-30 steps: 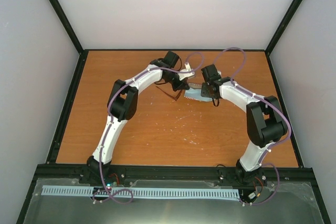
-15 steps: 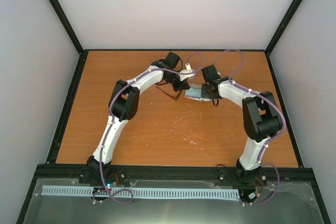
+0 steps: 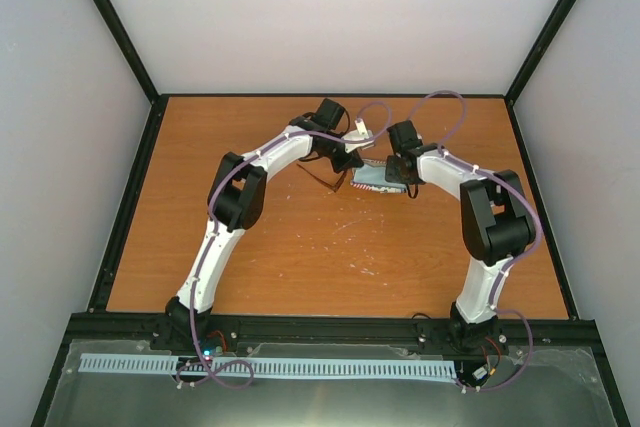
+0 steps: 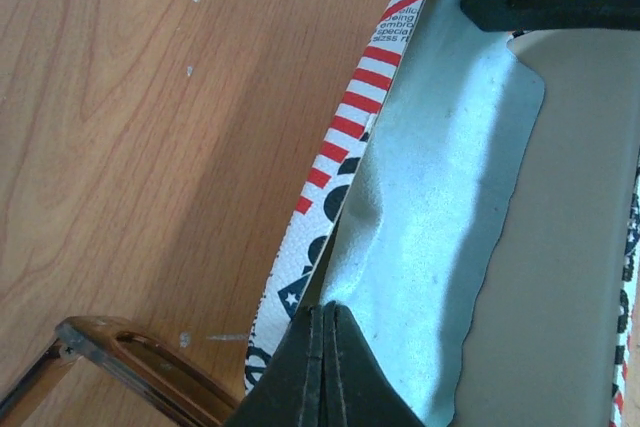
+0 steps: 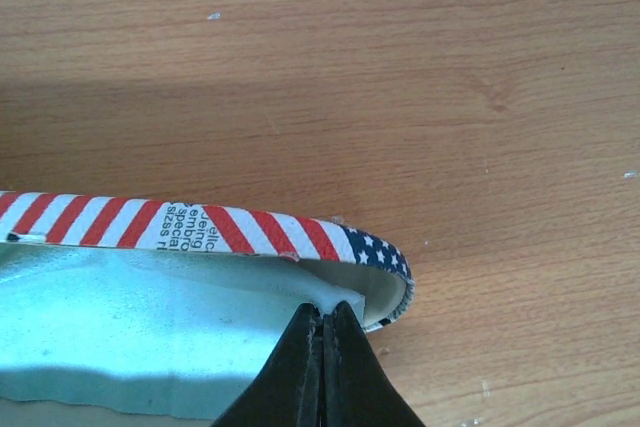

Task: Organize the sunglasses
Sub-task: Place the glasses cleaning cloth in the sunglasses case, then pick up the sunglasses from the center of the board.

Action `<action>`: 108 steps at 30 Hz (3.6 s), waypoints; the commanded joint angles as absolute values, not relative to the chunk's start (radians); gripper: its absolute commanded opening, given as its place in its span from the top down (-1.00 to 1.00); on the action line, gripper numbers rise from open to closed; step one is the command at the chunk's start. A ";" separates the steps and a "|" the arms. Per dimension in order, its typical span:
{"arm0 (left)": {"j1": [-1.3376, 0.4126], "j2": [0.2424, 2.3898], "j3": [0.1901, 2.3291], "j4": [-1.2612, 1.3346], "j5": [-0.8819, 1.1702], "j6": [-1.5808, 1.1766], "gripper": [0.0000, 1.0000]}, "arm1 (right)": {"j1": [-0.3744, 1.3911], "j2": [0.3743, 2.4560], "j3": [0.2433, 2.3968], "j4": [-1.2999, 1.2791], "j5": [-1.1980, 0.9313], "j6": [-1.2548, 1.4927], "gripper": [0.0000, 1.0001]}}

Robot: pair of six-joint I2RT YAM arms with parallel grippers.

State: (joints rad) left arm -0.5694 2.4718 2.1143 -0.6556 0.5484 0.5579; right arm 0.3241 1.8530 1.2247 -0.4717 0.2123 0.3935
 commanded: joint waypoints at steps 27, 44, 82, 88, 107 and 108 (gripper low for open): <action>-0.579 2.387 2.071 -0.535 0.510 0.509 0.99 | 0.303 1.846 1.264 -0.430 0.199 0.359 0.94; -0.590 2.402 2.058 -0.538 0.473 0.485 0.81 | 0.298 1.829 1.227 -0.416 0.222 0.352 0.94; -0.571 2.131 1.765 -0.474 0.454 0.502 -0.64 | 0.293 1.579 1.195 -0.509 0.223 0.391 0.09; -0.440 1.970 1.507 -0.519 0.511 0.783 -0.65 | 0.300 1.527 1.147 -0.512 0.123 0.400 0.07; -0.356 2.142 1.730 -0.836 0.549 1.462 -0.58 | 0.366 1.550 1.135 -0.490 0.074 0.448 0.07; -0.358 2.150 1.734 -0.839 0.542 1.468 -0.55 | 0.367 1.550 1.135 -0.490 0.074 0.450 0.07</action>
State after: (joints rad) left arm -0.3485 2.1239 1.7065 -0.7933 0.5503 1.3319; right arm 0.3573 1.5417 1.1164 -0.4984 0.0700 0.4297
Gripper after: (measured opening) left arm 0.794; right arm 0.463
